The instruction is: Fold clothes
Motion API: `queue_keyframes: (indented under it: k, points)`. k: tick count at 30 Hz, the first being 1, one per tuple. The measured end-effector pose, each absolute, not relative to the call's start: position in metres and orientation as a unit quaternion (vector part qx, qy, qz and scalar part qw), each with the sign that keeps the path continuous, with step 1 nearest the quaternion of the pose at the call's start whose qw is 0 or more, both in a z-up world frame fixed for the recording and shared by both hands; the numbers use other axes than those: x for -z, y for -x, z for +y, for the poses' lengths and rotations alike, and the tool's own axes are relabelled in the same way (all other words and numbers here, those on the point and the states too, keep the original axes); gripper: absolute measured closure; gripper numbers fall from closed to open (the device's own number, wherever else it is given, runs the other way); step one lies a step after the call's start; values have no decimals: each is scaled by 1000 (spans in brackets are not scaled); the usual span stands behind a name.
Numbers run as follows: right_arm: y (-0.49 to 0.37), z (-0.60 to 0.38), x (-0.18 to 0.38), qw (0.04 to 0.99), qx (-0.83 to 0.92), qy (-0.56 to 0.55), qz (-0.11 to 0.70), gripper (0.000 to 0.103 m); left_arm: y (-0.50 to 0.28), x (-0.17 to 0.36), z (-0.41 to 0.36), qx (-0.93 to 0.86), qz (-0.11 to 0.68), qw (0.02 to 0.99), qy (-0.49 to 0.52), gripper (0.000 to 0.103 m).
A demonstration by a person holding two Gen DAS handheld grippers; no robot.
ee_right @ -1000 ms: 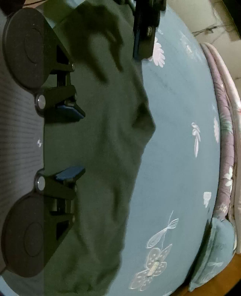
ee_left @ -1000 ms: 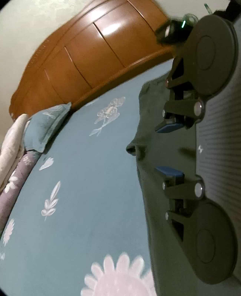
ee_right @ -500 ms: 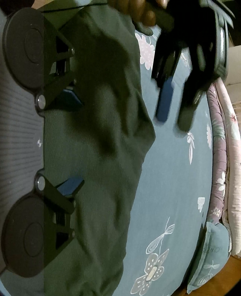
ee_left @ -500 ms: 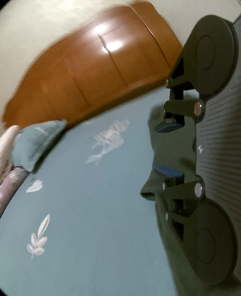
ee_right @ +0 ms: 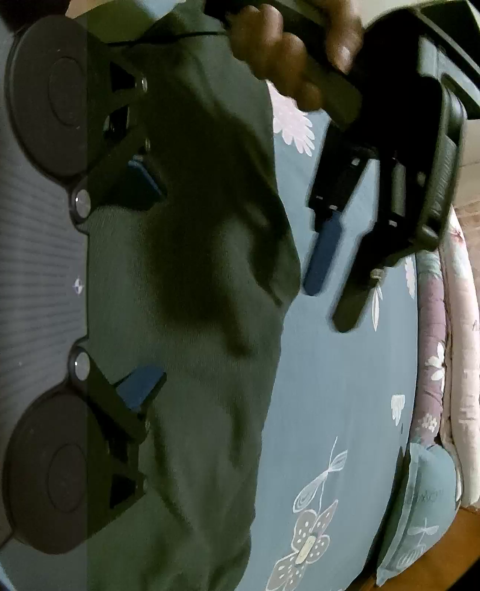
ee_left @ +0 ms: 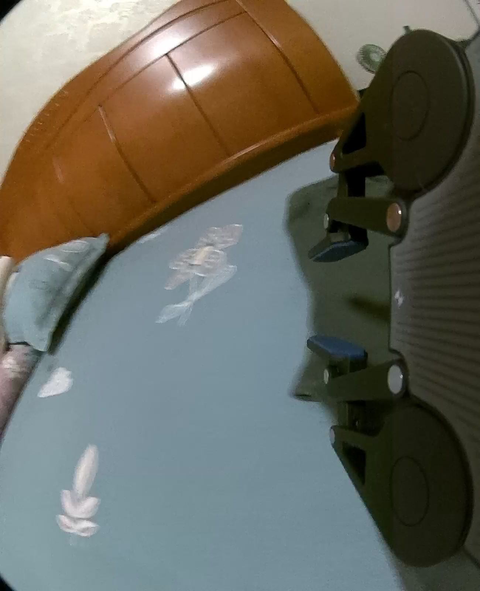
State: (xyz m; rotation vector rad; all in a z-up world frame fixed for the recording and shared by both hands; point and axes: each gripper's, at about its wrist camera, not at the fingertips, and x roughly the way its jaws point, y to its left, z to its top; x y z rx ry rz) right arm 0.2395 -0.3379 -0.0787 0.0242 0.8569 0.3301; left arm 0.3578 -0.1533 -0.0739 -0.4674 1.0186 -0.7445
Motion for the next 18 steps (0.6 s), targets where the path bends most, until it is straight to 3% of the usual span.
queue_keyframes:
  k: [3, 7, 13, 18]
  points:
    - [-244, -333, 81, 896, -158, 3, 416, 0, -363, 91, -153, 323, 486, 787, 198, 56]
    - [-247, -335, 81, 895, -158, 0, 417, 0, -360, 73, -154, 321, 471, 800, 188, 58]
    - [-253, -335, 81, 894, -155, 3, 419, 0, -328, 27, -143, 337, 438, 826, 115, 49]
    - [-251, -329, 80, 894, -152, 8, 422, 0, -291, 24, -119, 316, 459, 825, 91, 44]
